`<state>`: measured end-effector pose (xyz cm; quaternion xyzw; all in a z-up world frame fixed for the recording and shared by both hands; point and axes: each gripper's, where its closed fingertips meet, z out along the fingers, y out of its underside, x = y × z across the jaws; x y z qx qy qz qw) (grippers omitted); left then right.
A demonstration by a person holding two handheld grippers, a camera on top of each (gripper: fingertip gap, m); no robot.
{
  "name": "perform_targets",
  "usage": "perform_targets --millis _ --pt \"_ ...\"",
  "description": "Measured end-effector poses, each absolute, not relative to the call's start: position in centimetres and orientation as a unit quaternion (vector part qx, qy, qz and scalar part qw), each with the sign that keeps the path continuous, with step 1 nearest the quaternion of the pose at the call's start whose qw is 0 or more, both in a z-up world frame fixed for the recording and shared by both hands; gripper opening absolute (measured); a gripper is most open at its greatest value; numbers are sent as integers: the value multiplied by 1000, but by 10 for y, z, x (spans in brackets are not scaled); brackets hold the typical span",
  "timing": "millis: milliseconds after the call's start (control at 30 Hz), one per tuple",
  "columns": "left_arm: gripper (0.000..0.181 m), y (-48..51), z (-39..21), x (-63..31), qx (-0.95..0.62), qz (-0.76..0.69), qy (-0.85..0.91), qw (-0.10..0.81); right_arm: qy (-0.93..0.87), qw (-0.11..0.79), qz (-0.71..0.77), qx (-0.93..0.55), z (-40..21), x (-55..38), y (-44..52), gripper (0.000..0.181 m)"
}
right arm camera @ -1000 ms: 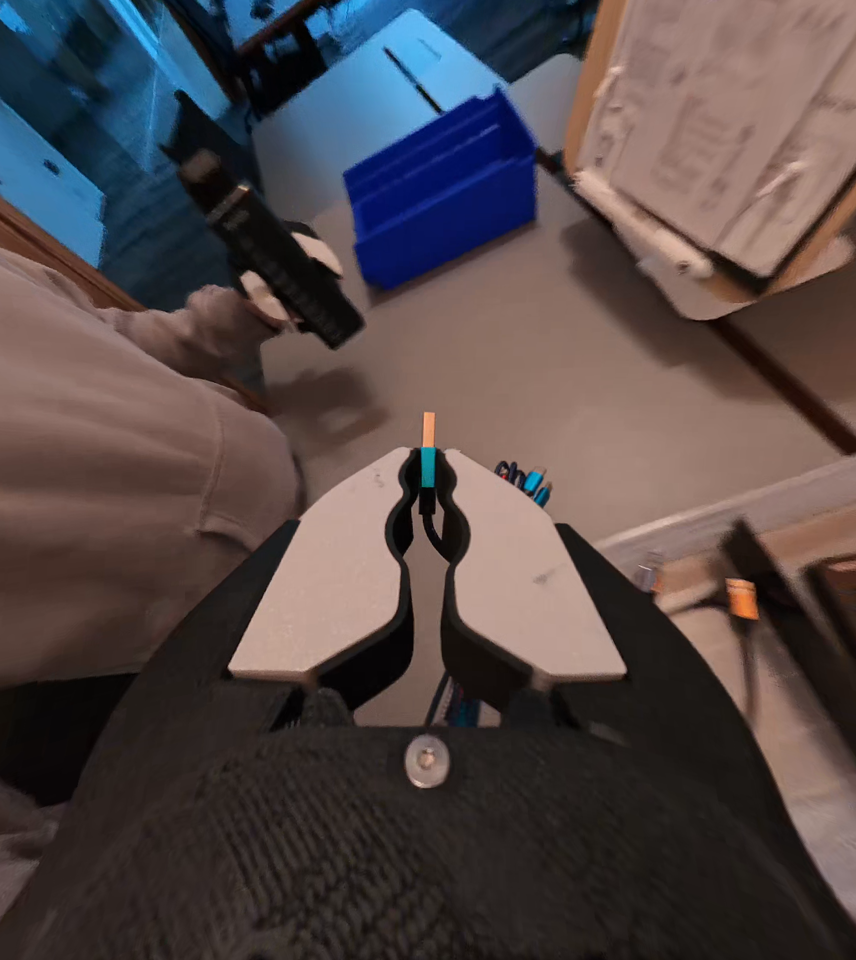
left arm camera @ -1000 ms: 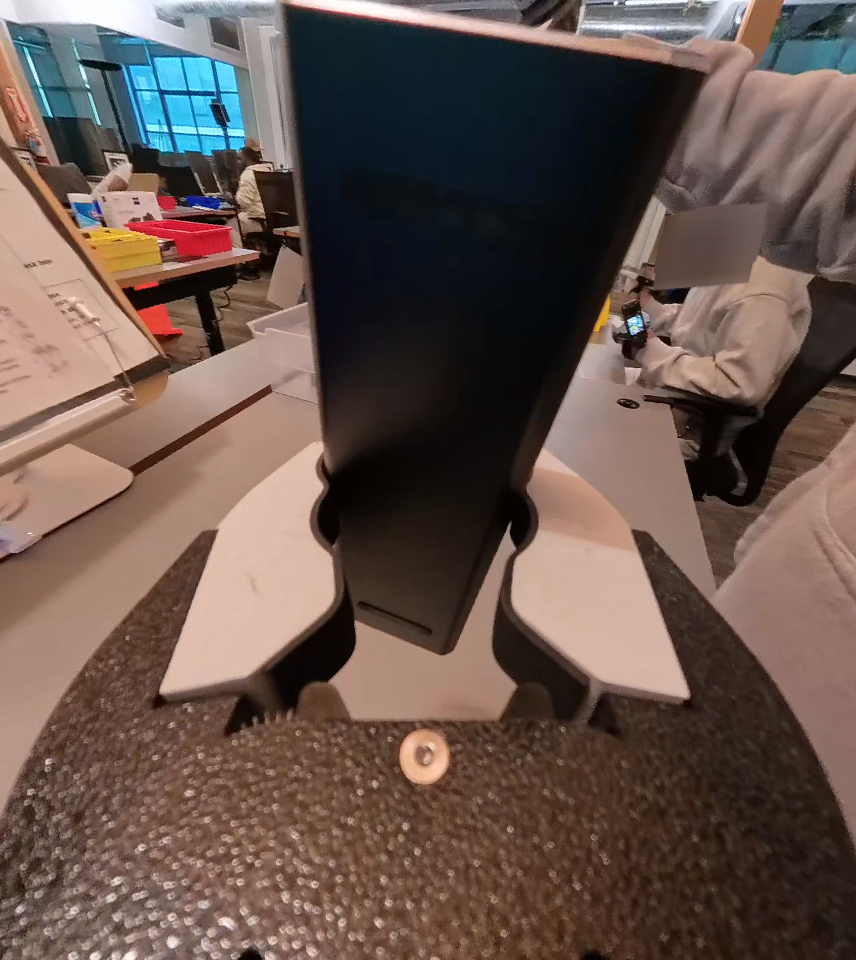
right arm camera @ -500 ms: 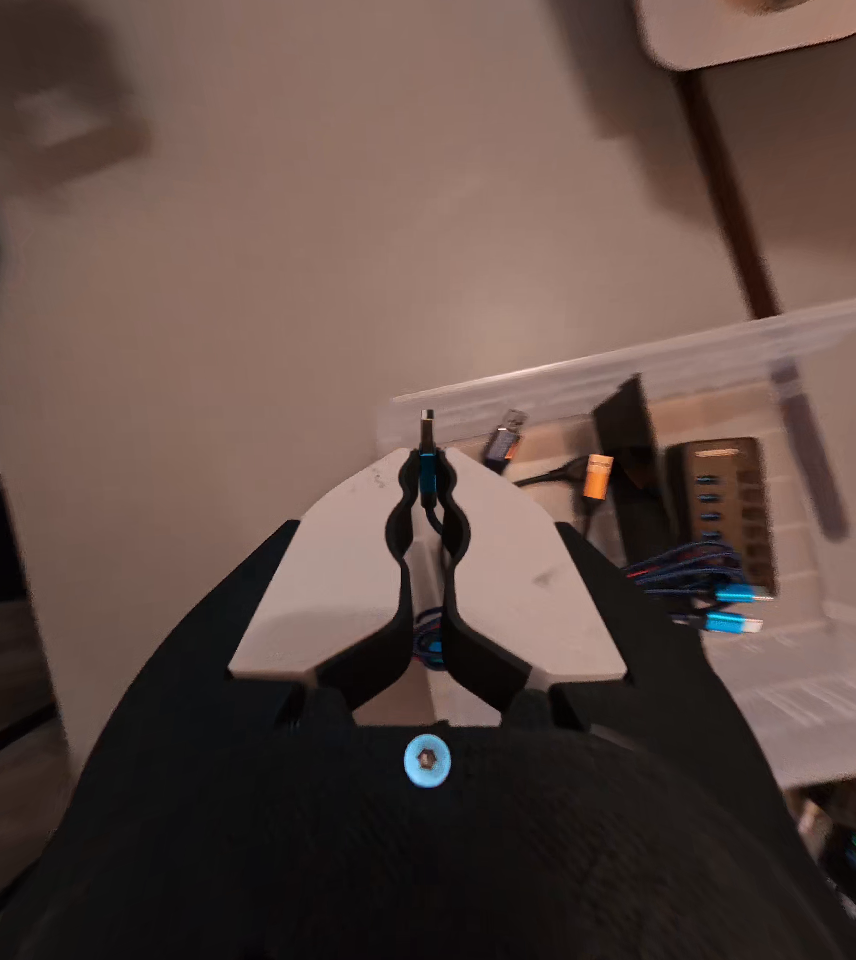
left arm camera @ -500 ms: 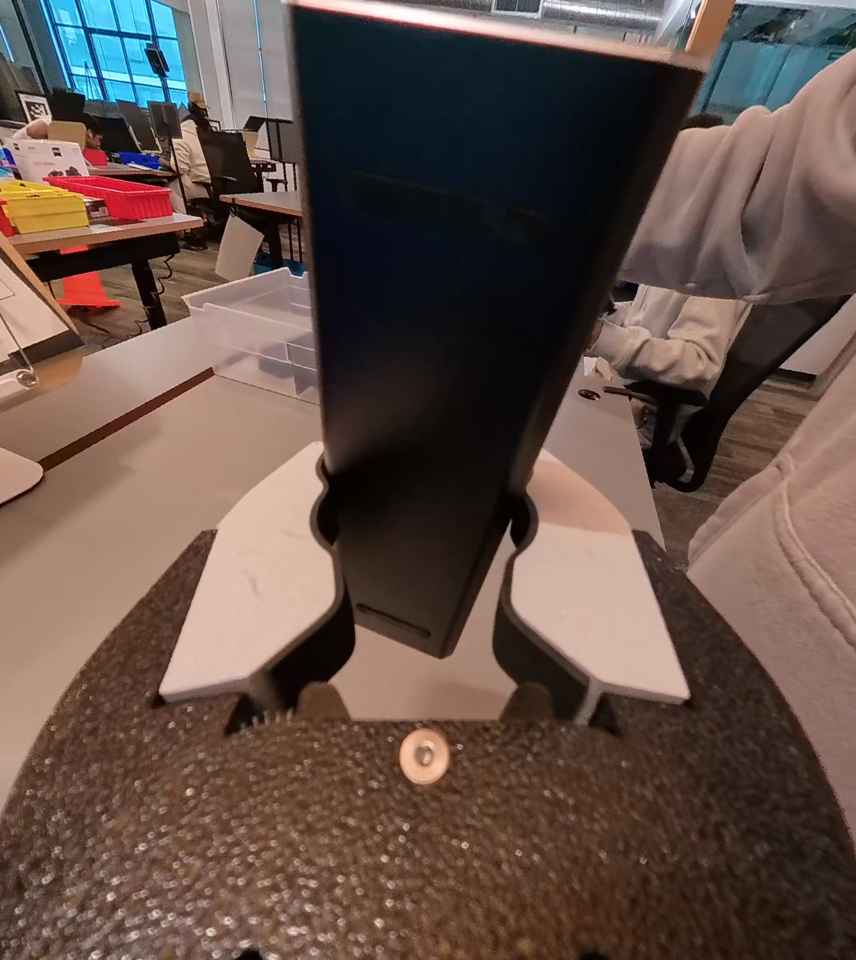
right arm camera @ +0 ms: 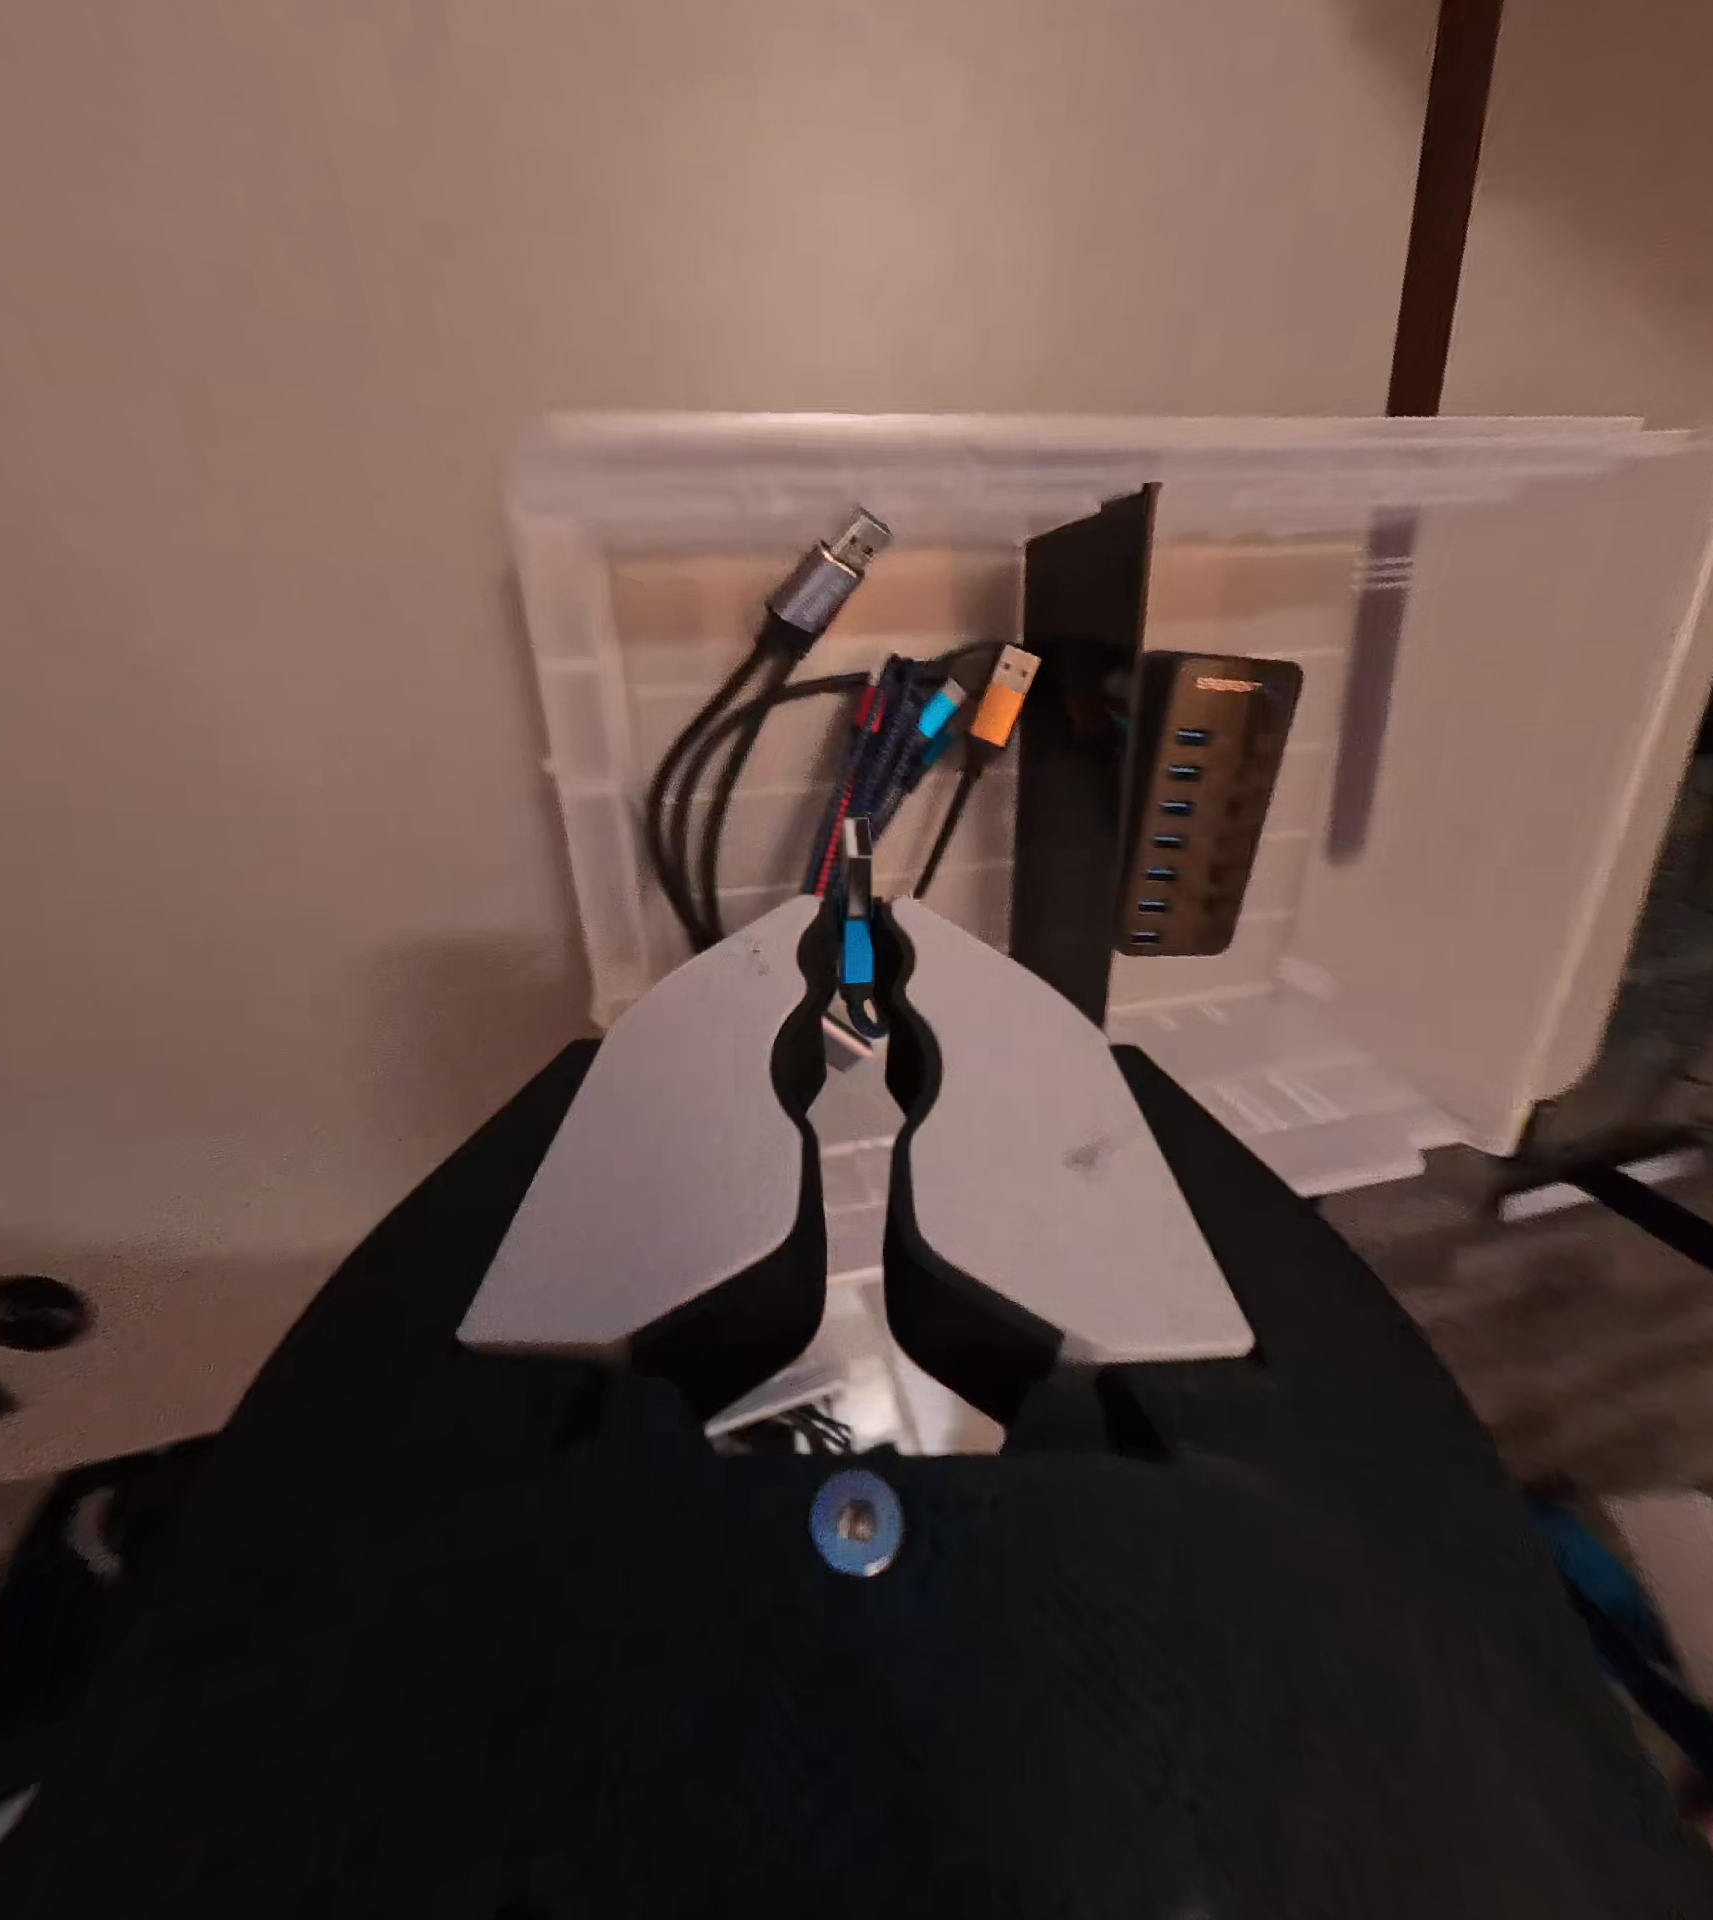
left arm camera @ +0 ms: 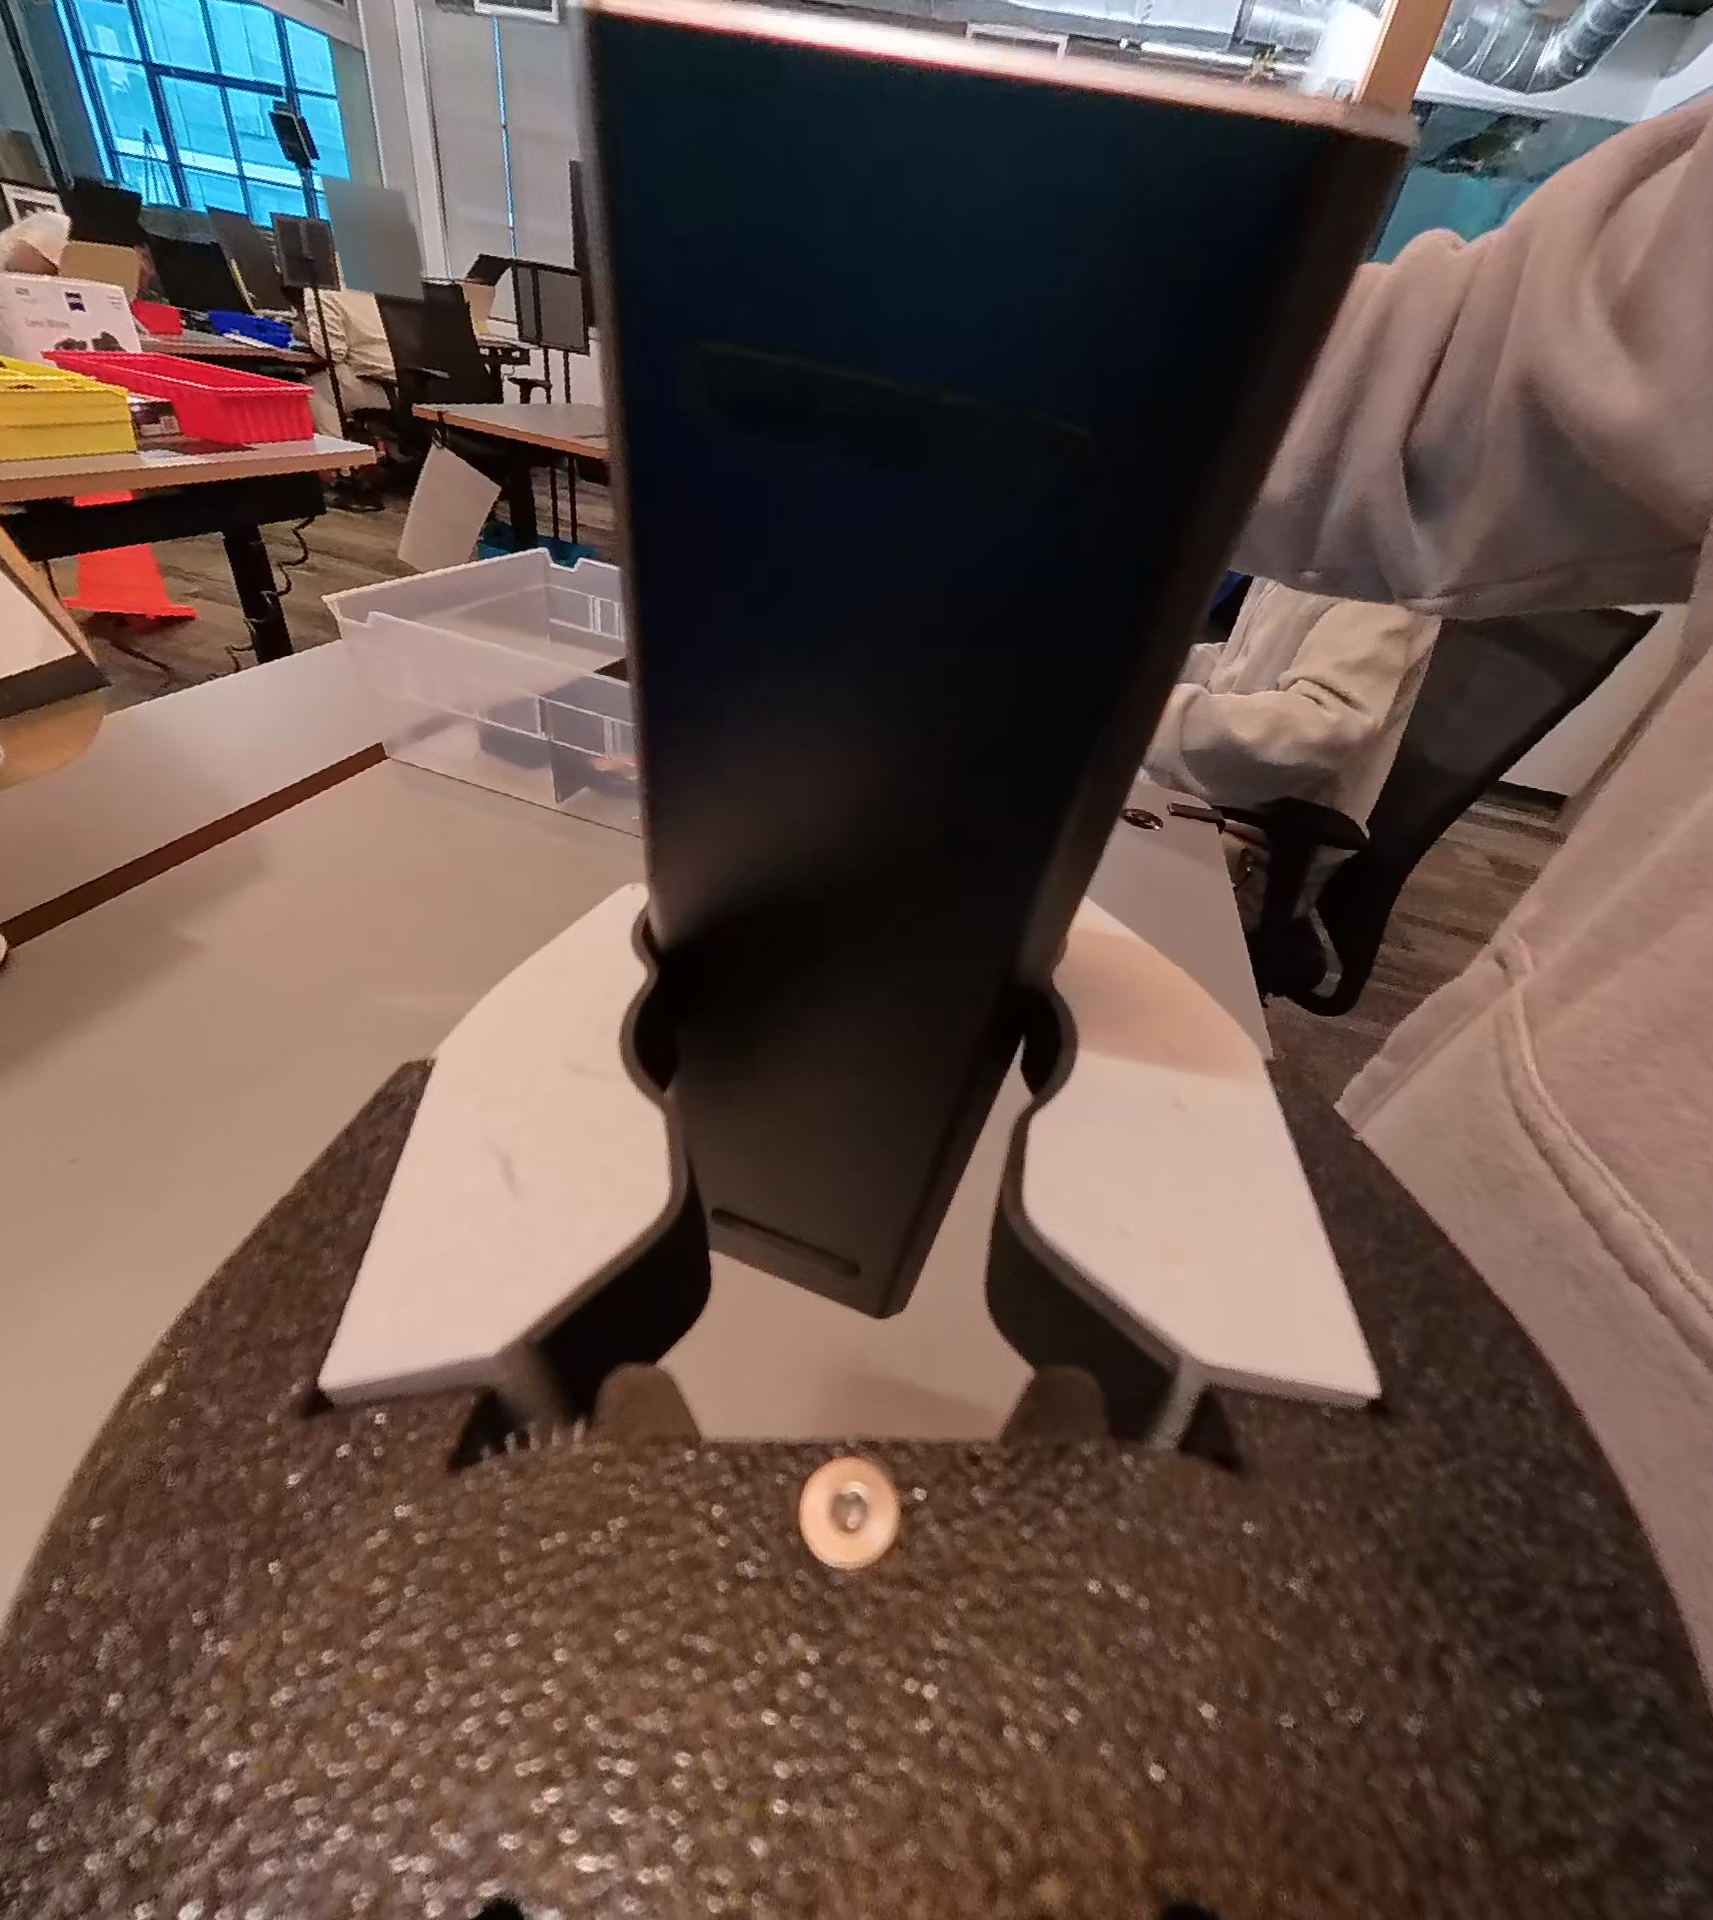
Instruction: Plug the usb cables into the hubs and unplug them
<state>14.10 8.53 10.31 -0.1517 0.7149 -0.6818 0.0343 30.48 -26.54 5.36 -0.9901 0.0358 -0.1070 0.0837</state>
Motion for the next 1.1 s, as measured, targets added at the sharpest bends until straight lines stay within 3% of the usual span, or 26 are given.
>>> perform_targets --millis 33,200,333,467,533,600,733,867,967,1100 --pt "65 85 103 140 -151 -682 715 31 29 75 -128 -989 54 311 -267 7" --pt "65 83 99 138 -154 -682 715 24 27 82 -256 -963 54 340 -263 9" --pt "65 82 98 136 -151 -682 715 19 110 145 -141 -973 5 313 -252 13" --pt "65 82 99 137 -151 -682 715 16 210 134 -140 -958 -27 313 -262 38" --pt "65 81 100 136 -150 -684 714 15 231 140 -161 -949 -24 315 -262 55" --pt "65 81 100 136 -150 -684 714 13 251 159 -201 -933 -4 321 -260 60" --pt "65 76 99 136 -145 -684 715 6 263 281 -215 -897 61 307 -215 77" --pt "65 67 95 136 -136 -680 721 -2 184 468 -137 -854 121 239 -95 90" --pt "65 59 94 135 -125 -673 729 -8 114 579 -79 -804 149 180 -3 88" --pt "65 50 93 136 -109 -662 742 8 84 595 -33 -799 143 140 68 79"
